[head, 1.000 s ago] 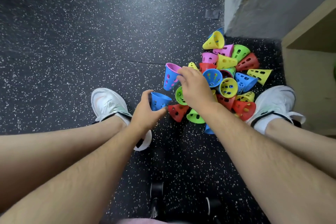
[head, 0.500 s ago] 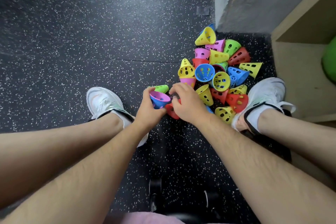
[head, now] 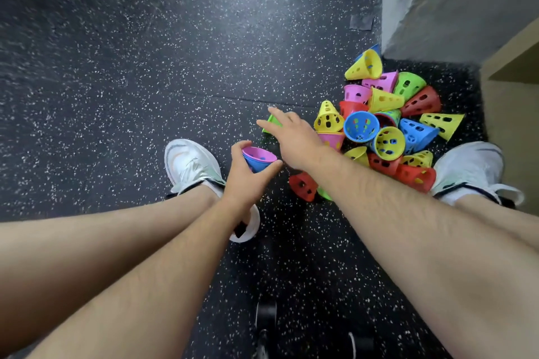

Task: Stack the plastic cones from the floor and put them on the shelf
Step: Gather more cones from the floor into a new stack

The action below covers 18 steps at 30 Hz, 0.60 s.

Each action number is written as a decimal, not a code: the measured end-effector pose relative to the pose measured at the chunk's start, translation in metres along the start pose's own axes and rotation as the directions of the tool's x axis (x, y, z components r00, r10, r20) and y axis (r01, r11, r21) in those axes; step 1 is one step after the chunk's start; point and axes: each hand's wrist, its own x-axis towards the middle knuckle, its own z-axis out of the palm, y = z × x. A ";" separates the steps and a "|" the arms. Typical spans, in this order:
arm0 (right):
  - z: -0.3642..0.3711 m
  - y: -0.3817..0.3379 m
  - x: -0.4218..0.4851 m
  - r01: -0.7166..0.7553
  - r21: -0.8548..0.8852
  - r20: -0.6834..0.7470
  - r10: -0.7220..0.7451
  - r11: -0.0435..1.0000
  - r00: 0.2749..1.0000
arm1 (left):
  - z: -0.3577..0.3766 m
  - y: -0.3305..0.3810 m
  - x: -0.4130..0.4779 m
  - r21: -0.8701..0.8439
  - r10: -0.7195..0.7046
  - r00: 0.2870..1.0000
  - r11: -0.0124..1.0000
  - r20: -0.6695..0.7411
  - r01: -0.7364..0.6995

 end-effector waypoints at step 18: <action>-0.026 0.023 -0.027 -0.028 0.590 -0.364 0.296 0.807 0.883 | 0.016 -0.007 0.023 0.034 0.037 0.996 0.999 0.082 -0.040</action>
